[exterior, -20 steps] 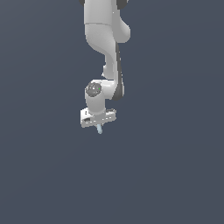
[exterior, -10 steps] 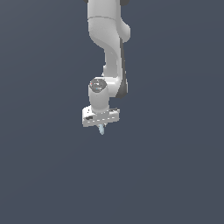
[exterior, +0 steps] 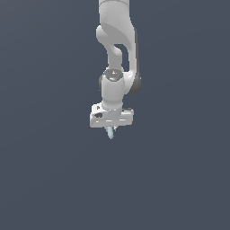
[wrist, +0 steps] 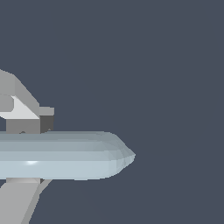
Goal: Pick up the object and move it to a goal position.
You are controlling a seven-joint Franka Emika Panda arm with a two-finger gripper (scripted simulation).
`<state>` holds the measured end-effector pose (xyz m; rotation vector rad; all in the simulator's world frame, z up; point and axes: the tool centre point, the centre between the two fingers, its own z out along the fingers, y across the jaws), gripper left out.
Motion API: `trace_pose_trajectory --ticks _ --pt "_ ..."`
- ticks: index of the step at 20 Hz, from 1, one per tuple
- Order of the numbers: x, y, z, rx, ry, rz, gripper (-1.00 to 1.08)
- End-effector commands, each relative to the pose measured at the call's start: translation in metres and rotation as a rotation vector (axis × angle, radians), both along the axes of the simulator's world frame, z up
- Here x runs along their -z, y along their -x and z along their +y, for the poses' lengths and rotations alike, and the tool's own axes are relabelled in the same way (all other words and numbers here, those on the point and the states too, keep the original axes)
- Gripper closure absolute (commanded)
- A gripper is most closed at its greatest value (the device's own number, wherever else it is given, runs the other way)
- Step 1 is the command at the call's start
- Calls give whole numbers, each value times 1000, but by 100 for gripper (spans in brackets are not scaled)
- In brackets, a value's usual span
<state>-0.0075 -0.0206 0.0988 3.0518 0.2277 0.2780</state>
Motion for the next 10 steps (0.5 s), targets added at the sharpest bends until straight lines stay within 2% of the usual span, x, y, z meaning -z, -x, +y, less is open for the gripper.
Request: trace_pose_trajectory --ticks 1,10 --pt "-19 -11 11 24 8 -38 108" --pt "-79 -42 45 102 40 -159 108"
